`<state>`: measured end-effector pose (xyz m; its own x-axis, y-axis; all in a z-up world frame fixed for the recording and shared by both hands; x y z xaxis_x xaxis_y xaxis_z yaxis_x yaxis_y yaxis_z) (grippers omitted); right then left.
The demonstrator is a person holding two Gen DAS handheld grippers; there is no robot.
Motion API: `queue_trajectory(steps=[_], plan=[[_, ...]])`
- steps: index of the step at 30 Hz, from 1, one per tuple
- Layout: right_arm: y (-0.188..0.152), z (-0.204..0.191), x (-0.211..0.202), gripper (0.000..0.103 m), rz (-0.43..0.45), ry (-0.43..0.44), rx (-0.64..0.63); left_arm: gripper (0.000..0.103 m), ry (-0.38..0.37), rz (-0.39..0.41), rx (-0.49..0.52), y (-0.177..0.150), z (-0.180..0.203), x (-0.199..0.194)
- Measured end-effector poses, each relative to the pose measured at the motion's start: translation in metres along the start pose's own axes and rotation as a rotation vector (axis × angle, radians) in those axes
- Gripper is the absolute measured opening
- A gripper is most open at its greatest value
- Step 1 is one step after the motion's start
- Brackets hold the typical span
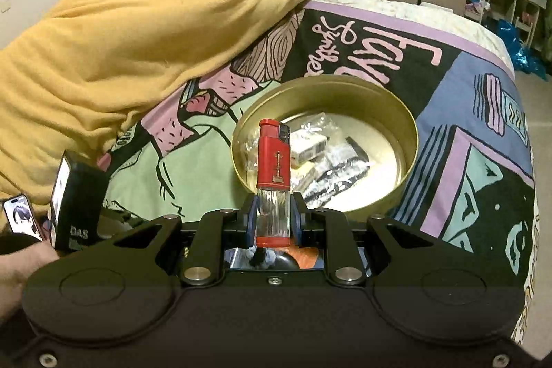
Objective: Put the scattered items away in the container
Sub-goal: 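Carry the red lighter into the gold tin and open the right gripper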
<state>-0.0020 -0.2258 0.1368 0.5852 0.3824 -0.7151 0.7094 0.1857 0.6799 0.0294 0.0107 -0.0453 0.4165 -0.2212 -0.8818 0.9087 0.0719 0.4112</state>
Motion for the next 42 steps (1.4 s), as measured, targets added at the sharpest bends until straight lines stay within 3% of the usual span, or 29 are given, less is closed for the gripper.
queue_trajectory(steps=[29,42], plan=[[0.051,-0.003,0.037,0.019,0.002,0.004,-0.034,0.103,-0.026,-0.025,-0.004,0.002,0.000,0.004],[0.080,0.015,0.071,0.019,0.004,-0.065,0.004,0.103,-0.005,-0.055,0.020,0.003,0.004,0.018]])
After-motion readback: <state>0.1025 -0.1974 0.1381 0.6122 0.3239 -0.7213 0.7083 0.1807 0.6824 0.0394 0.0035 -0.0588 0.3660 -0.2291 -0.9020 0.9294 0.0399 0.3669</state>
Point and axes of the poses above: each gripper's, at about its wrist camera, not at the fingertips, and x roughly the way its jaws point, z to its right, y to its top, the point moved 2 cm from there along x, roughly the way its jaws point, and after that the axes turned 3 degrees about y, right-handed, at the moved point
